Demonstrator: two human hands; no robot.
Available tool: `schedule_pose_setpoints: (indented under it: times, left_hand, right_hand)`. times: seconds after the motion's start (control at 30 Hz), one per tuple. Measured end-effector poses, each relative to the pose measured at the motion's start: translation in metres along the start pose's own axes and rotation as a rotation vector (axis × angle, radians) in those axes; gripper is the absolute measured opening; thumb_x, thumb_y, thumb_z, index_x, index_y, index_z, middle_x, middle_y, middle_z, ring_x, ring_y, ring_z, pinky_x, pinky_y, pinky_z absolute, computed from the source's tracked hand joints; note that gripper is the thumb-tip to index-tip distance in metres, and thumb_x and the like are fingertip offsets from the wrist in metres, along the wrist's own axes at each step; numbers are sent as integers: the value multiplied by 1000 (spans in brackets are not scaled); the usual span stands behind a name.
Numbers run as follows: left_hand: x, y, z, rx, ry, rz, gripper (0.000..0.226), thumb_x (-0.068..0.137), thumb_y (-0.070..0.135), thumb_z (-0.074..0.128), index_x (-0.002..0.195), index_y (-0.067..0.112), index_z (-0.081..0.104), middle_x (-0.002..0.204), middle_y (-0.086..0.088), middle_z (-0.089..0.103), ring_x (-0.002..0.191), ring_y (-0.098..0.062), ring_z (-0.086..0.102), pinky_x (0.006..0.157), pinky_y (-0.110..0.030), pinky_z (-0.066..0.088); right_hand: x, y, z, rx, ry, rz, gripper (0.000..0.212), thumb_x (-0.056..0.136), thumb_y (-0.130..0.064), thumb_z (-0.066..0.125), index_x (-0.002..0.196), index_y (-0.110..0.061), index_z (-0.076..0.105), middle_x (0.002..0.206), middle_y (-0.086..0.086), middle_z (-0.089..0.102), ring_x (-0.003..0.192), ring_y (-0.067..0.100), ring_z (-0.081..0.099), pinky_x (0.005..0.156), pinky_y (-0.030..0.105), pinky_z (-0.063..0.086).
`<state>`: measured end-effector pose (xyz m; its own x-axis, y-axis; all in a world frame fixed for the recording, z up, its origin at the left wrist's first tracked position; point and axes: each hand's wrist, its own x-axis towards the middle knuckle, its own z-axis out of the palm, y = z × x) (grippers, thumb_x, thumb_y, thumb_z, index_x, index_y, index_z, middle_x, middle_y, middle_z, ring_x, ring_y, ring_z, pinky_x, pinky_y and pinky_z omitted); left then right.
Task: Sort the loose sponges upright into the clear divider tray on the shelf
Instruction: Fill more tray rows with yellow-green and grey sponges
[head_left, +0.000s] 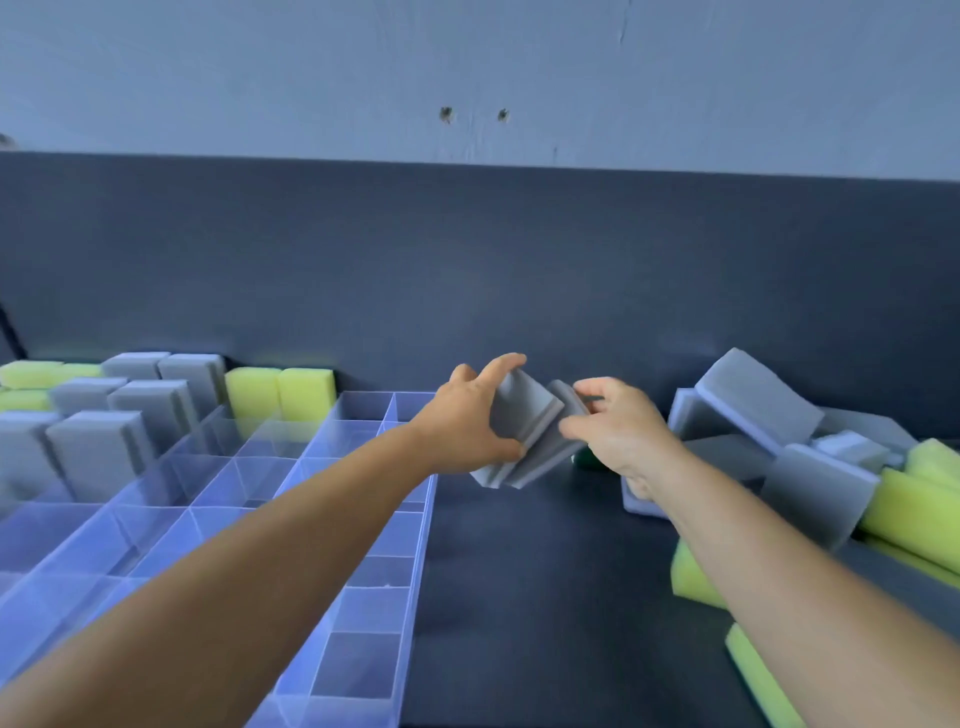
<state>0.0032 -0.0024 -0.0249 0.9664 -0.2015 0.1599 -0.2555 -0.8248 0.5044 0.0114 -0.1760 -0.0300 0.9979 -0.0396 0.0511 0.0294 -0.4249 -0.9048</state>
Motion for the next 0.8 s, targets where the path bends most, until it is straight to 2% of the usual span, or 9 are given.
schedule_pose_setpoints:
  times: [0.17, 0.3, 0.4, 0.5, 0.6, 0.7, 0.8]
  left_hand:
    - [-19, 14, -16, 80, 80, 136, 88, 70, 31, 79, 141, 44, 28, 134, 12, 32, 108, -16, 51, 90, -34, 49]
    - [-36, 10, -36, 120, 172, 92, 63, 78, 31, 73, 133, 37, 45, 120, 6, 47, 91, -13, 50, 86, -33, 48]
    - [-47, 1, -53, 126, 195, 76, 46, 81, 32, 70, 124, 33, 53, 108, 5, 50, 90, -14, 49, 82, -30, 46]
    - [-60, -9, -71, 132, 257, 61, 36, 81, 28, 69, 114, 26, 57, 105, 4, 55, 92, -16, 51, 83, -31, 45]
    - [-76, -26, -89, 128, 291, 45, 34, 80, 24, 68, 113, 25, 58, 106, 5, 59, 96, -17, 54, 79, -27, 42]
    - [-96, -51, -109, 117, 301, 21, 41, 81, 24, 67, 119, 32, 56, 112, 4, 61, 101, -17, 55, 85, -29, 45]
    - [-117, -80, -134, 144, 307, 3, 40, 81, 22, 66, 118, 35, 57, 111, 3, 62, 102, -18, 56, 83, -26, 41]
  right_hand:
    - [-9, -19, -6, -30, 38, -246, 43, 82, -7, 58, 117, -32, 57, 110, -9, 64, 97, 15, 61, 76, 26, 47]
    - [-21, -34, 1, -147, 43, -391, 40, 84, -9, 59, 118, -29, 58, 113, -8, 60, 105, 16, 56, 87, 27, 43]
    - [-30, -45, 10, -182, 34, -457, 39, 85, -10, 57, 119, -30, 58, 115, -9, 59, 106, 16, 55, 83, 25, 40]
    - [-36, -60, 21, -209, 43, -520, 38, 85, -10, 56, 117, -31, 58, 117, -8, 61, 105, 17, 55, 82, 24, 39]
    - [-42, -76, 37, -238, 29, -571, 38, 87, -12, 54, 121, -29, 58, 123, -7, 60, 111, 17, 54, 87, 25, 39]
    - [-50, -92, 62, -257, 57, -585, 39, 89, -11, 52, 124, -27, 55, 126, -7, 58, 113, 18, 53, 86, 23, 37]
    - [-60, -106, 94, -240, 80, -551, 38, 90, -11, 51, 126, -24, 52, 125, -4, 58, 105, 18, 53, 81, 22, 35]
